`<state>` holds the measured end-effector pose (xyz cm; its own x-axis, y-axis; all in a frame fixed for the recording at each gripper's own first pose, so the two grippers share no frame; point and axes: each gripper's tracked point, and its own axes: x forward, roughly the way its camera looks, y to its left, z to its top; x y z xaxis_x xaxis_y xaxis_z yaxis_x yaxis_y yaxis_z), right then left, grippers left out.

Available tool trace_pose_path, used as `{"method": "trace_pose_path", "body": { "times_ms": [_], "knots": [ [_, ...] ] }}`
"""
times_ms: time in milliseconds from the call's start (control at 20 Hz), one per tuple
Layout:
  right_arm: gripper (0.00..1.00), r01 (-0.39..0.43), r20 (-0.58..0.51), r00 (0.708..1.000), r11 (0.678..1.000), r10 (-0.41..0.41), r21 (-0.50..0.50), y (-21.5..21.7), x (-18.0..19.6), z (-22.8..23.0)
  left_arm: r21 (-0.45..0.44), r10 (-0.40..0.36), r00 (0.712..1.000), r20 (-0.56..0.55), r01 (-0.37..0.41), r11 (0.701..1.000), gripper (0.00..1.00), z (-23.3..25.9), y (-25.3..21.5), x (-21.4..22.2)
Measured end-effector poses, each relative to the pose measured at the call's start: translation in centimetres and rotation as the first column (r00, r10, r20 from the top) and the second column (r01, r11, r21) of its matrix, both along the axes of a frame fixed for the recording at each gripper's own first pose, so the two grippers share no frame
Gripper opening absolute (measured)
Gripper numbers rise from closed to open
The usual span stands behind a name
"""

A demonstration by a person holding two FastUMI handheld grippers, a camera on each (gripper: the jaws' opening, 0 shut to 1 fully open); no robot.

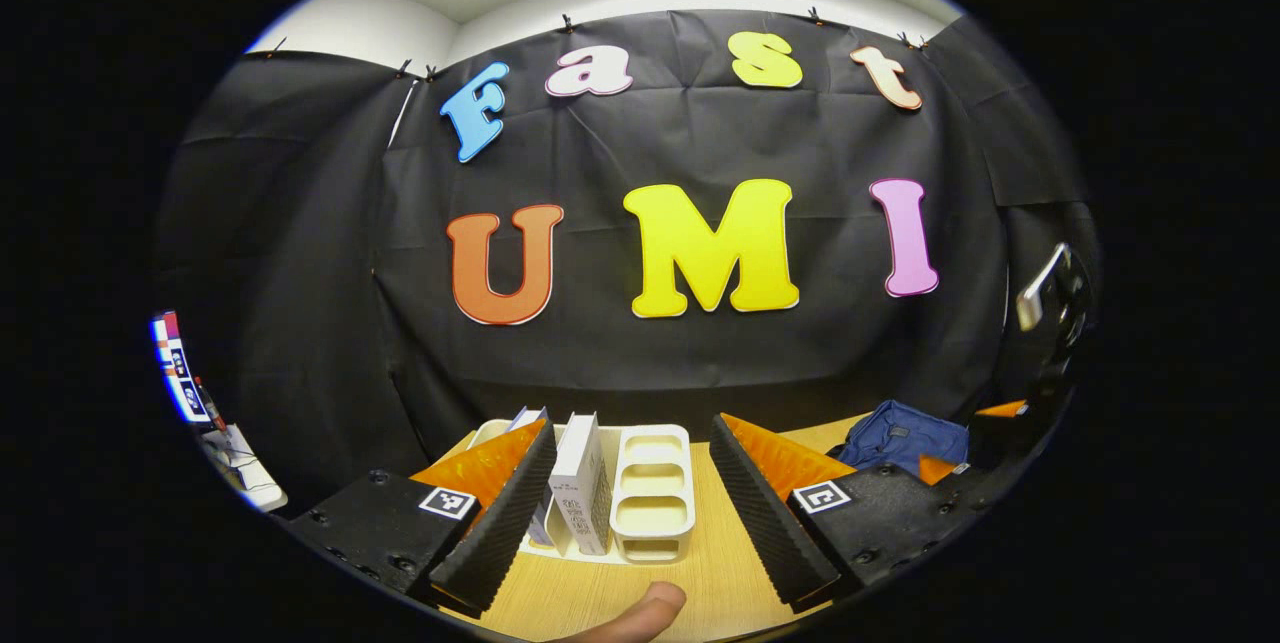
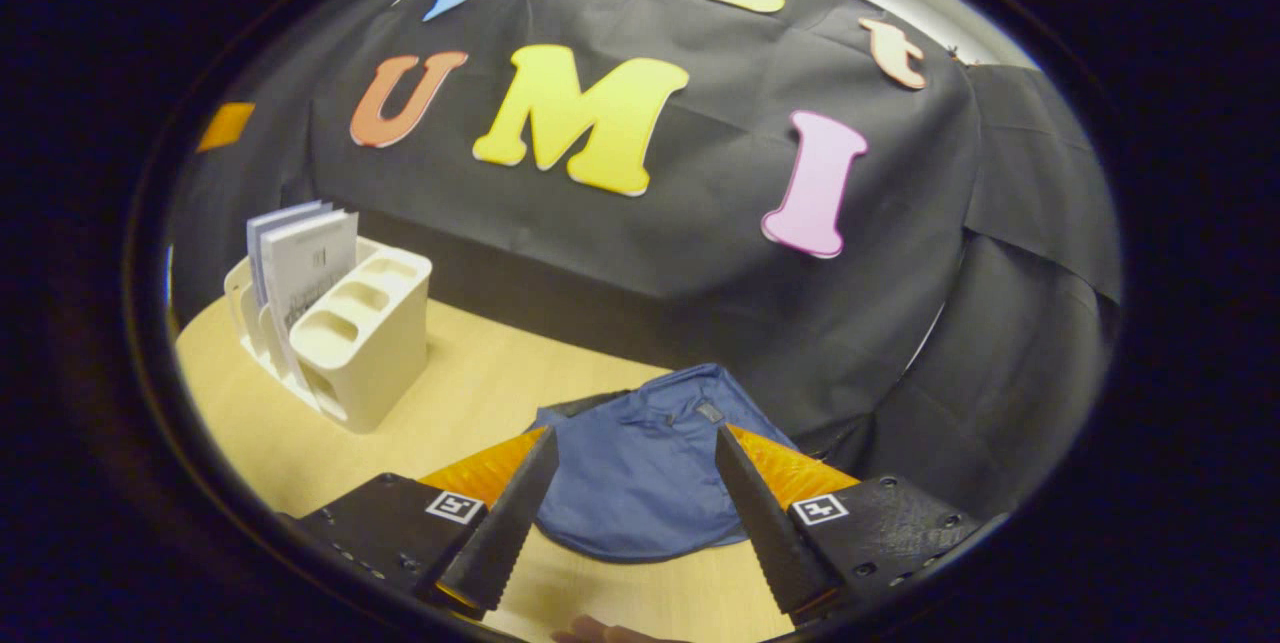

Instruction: Open the schoolbag, grab two books from the bookshelf and put them into the schoolbag.

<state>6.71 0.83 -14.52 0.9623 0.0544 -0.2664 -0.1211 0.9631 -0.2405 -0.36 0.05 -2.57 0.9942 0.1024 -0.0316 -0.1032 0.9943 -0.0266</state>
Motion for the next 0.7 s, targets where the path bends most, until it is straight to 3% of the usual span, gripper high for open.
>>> {"method": "trace_pose_path", "body": {
  "times_ms": [400,700],
  "knots": [
    [0.96,-0.124,-0.221,0.973,0.967,0.074,-0.224,4.5,2.1,-12.5,0.009,0.094,0.993,-0.073,-0.094,0.996,0.99,-3.1,2.7,-1.5],
    [0.97,-0.164,-0.286,0.958,0.867,0.026,-0.471,5.0,4.8,-17.3,0.034,0.144,0.984,-0.105,-0.141,0.989,0.99,-4.0,4.2,-2.2]
  ]
}}
